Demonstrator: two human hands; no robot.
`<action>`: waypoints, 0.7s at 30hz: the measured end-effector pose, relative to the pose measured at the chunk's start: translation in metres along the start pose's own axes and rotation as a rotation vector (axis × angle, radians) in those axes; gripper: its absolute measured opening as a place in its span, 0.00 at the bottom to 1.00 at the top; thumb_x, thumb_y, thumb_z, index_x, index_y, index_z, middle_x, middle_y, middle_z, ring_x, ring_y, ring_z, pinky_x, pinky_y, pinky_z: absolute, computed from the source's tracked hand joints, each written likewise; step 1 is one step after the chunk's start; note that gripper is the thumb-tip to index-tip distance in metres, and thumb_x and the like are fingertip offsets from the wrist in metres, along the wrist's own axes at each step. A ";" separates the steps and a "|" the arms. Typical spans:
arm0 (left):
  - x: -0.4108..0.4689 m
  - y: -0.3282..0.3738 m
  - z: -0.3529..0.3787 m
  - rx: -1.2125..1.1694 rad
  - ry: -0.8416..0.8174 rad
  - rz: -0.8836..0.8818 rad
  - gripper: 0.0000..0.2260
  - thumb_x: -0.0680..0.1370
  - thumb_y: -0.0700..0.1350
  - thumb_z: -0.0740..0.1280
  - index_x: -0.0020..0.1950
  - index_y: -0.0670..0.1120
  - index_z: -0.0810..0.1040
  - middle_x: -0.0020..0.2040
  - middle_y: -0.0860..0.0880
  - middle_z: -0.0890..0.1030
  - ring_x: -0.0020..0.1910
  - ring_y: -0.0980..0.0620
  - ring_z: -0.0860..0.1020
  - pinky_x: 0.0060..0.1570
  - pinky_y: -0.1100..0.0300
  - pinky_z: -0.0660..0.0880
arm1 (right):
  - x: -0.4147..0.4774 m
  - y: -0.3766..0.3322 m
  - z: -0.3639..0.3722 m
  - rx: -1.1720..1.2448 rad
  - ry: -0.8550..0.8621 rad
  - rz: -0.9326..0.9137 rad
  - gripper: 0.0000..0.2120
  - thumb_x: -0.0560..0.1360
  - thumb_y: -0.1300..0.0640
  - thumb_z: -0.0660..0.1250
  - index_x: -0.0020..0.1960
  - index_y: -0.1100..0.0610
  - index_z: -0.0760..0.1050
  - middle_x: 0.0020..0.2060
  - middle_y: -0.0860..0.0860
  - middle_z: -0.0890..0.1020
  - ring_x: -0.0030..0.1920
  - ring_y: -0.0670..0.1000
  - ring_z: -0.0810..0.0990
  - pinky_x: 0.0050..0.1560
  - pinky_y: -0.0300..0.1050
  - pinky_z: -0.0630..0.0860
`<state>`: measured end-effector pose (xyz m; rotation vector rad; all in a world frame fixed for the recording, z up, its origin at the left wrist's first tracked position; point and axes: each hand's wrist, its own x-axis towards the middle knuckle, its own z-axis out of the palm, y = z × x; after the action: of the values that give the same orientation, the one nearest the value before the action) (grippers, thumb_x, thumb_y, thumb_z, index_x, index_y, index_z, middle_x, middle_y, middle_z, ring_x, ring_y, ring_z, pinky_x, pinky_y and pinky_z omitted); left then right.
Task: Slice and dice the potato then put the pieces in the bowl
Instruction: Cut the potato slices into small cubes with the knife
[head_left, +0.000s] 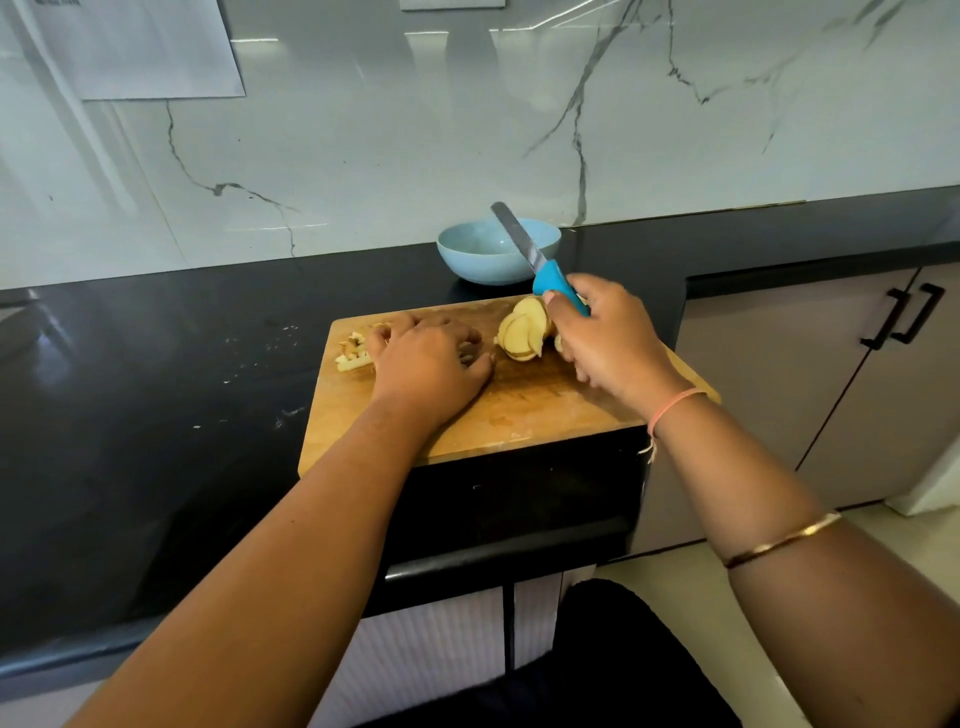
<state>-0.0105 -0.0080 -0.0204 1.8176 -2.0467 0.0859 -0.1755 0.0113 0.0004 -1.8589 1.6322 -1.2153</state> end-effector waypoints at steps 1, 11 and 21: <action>0.002 0.002 0.000 0.009 -0.009 0.004 0.17 0.78 0.61 0.60 0.63 0.57 0.76 0.66 0.56 0.74 0.69 0.48 0.63 0.66 0.46 0.56 | 0.002 0.006 0.002 0.069 0.001 0.039 0.15 0.81 0.49 0.57 0.63 0.54 0.72 0.31 0.51 0.75 0.24 0.46 0.71 0.23 0.39 0.69; 0.030 0.021 0.004 0.012 -0.130 -0.002 0.16 0.79 0.50 0.59 0.67 0.58 0.73 0.70 0.52 0.70 0.71 0.46 0.58 0.69 0.45 0.56 | 0.005 0.020 0.004 0.220 0.009 0.081 0.08 0.81 0.49 0.57 0.56 0.50 0.71 0.29 0.51 0.75 0.21 0.46 0.70 0.20 0.37 0.68; 0.032 0.003 0.006 0.223 -0.012 -0.099 0.15 0.78 0.54 0.58 0.59 0.51 0.76 0.64 0.49 0.74 0.69 0.45 0.61 0.64 0.45 0.57 | 0.003 0.020 0.004 0.257 0.010 0.073 0.06 0.81 0.49 0.57 0.54 0.49 0.70 0.29 0.52 0.75 0.20 0.45 0.70 0.20 0.36 0.68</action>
<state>-0.0170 -0.0395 -0.0146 2.0529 -2.0202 0.2860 -0.1842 0.0026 -0.0163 -1.6247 1.4580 -1.3345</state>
